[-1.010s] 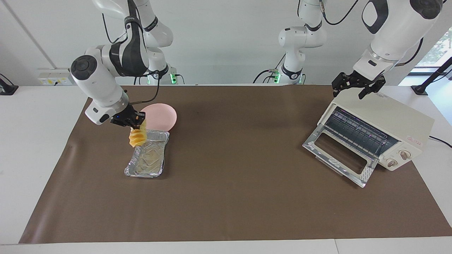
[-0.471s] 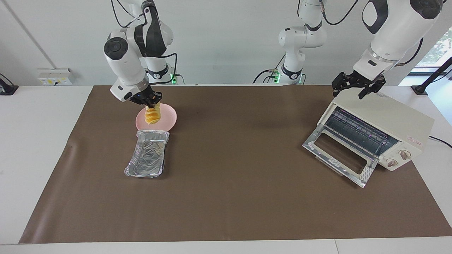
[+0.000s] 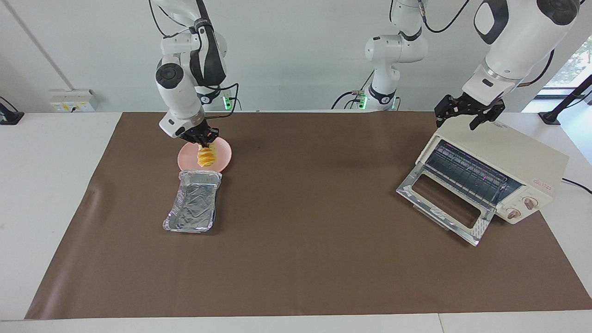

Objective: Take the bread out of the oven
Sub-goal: 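Lift the bread with the right gripper and lower it onto the pink plate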

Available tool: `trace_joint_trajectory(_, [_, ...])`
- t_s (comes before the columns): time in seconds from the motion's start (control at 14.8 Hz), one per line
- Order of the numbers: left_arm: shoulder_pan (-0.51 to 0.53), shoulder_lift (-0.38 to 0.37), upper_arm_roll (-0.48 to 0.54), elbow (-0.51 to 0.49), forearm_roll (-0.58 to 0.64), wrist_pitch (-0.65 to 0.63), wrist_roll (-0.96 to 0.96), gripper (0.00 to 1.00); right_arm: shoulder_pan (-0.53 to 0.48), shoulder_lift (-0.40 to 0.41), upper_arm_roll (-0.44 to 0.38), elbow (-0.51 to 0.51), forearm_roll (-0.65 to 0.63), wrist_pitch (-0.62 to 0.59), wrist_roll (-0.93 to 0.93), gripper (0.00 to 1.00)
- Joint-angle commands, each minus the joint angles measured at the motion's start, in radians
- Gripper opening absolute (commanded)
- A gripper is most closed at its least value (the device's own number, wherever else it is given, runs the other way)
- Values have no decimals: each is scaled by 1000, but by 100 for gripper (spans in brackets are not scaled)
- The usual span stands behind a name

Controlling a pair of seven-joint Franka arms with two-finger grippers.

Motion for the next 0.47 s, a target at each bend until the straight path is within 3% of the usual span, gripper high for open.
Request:
trace_joint_trajectory(0.0, [11, -12, -5, -4, -15, 2, 0, 100, -5, -6, 0, -59, 3, 80, -7, 0])
trace_joint_trajectory(0.4, [11, -13, -5, -4, -15, 2, 0, 100, -5, 28, 0, -70, 3, 130, -6, 0])
